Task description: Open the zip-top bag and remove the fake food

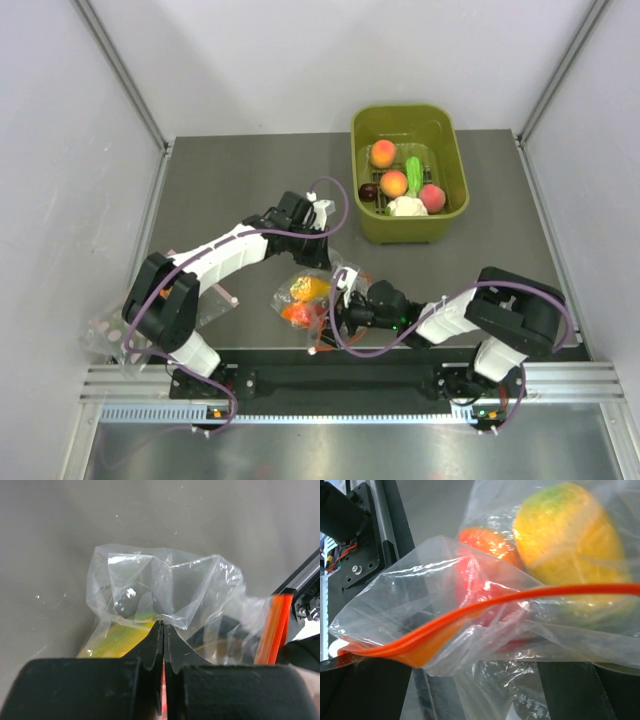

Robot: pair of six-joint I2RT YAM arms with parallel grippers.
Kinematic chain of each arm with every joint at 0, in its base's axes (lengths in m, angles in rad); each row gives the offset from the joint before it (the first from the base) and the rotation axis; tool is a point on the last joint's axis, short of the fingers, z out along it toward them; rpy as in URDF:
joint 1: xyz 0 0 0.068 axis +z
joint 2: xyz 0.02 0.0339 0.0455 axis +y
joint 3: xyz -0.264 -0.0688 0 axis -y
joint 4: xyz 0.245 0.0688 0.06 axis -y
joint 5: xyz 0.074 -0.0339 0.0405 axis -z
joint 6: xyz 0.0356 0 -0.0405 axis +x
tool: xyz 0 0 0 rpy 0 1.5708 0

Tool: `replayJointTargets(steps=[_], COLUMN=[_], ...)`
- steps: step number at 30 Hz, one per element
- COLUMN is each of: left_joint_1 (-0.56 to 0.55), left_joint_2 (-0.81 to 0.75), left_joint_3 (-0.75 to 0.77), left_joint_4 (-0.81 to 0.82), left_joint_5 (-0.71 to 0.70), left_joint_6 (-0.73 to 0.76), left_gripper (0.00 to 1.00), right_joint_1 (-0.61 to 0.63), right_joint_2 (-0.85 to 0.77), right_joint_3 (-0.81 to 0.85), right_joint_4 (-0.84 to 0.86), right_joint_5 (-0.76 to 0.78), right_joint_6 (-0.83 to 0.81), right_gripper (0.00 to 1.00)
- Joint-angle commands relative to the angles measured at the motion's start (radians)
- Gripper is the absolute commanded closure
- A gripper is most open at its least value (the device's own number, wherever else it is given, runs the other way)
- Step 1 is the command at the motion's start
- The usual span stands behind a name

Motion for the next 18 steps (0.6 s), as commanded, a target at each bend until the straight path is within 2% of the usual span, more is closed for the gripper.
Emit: replayJointTargets(steps=[1, 8, 10, 11, 12, 14, 16, 17, 18], left_joint_1=[0.003, 0.003, 0.002, 0.003, 0.003, 0.003, 0.002, 0.003, 0.003], left_joint_2=[-0.003, -0.008, -0.008, -0.008, -0.009, -0.008, -0.011, -0.012, -0.017], left_joint_3=[0.011, 0.003, -0.001, 0.0, 0.0, 0.0, 0.003, 0.011, 0.017], left_joint_4=[0.066, 0.081, 0.086, 0.086, 0.084, 0.08, 0.072, 0.064, 0.057], left_joint_5=[0.047, 0.07, 0.081, 0.082, 0.078, 0.068, 0.058, 0.055, 0.048], left_joint_6=[-0.014, -0.028, -0.029, -0.029, -0.028, -0.021, -0.014, -0.005, 0.0], left_gripper=[1.0, 1.0, 1.0, 1.0, 1.0, 1.0, 1.0, 0.99, 0.93], right_joint_1=[0.035, 0.091, 0.099, 0.102, 0.104, 0.105, 0.107, 0.107, 0.107], right_joint_2=[0.034, 0.093, 0.111, 0.114, 0.117, 0.111, 0.085, 0.073, 0.059], right_joint_3=[0.051, 0.074, 0.071, 0.065, 0.06, 0.043, 0.026, 0.019, 0.014], right_joint_4=[0.073, 0.092, 0.11, 0.139, 0.151, 0.176, 0.174, 0.165, 0.13], right_joint_5=[0.032, 0.161, 0.182, 0.2, 0.211, 0.227, 0.231, 0.284, 0.309], right_joint_6=[-0.04, -0.068, -0.068, -0.065, -0.06, -0.051, -0.042, -0.04, -0.036], right_gripper=[0.07, 0.11, 0.21, 0.29, 0.42, 0.54, 0.58, 0.59, 0.61])
